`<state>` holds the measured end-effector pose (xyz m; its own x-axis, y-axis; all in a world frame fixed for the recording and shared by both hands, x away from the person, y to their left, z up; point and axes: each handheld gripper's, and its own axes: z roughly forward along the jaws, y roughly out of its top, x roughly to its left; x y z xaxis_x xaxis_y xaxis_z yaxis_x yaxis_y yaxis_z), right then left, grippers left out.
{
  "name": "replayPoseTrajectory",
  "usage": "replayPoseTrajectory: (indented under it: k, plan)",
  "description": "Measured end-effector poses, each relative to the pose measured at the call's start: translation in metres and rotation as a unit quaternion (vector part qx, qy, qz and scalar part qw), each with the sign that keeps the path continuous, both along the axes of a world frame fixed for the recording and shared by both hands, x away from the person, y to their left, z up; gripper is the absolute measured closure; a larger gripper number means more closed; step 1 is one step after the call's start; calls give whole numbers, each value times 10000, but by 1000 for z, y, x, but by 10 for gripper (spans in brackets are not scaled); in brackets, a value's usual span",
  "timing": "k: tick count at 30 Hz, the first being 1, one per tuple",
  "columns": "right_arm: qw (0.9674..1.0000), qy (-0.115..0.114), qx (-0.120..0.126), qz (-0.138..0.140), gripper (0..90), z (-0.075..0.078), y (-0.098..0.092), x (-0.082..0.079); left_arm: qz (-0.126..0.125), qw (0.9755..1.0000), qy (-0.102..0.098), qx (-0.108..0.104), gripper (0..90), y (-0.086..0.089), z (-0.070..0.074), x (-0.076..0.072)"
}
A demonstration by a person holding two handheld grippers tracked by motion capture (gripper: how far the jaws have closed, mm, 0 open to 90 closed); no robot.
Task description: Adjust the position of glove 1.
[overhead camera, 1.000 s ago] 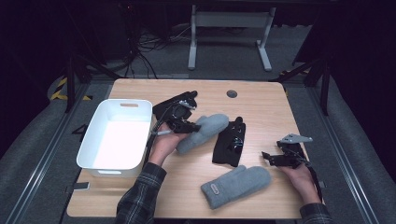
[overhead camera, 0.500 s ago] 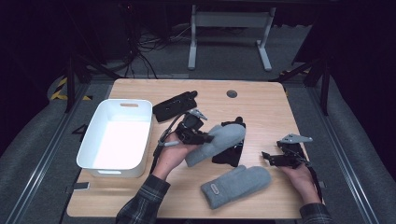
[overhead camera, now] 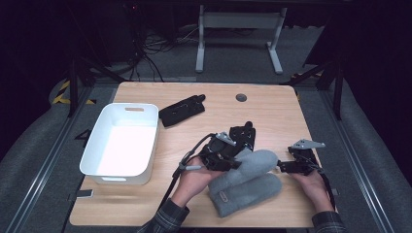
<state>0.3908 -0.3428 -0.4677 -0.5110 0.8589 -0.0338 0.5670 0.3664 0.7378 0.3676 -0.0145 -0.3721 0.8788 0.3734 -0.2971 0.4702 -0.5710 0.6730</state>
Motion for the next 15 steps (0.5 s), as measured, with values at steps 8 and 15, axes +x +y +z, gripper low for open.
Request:
replayPoseTrajectory:
  k: [8, 15]
  plan:
    - [10000, 0, 3, -1, 161, 0, 0, 0, -74, 9999, 35, 144, 847, -17, -10, -16]
    - [10000, 1, 4, -3, 161, 0, 0, 0, -86, 9995, 27, 289, 847, -30, -20, -25]
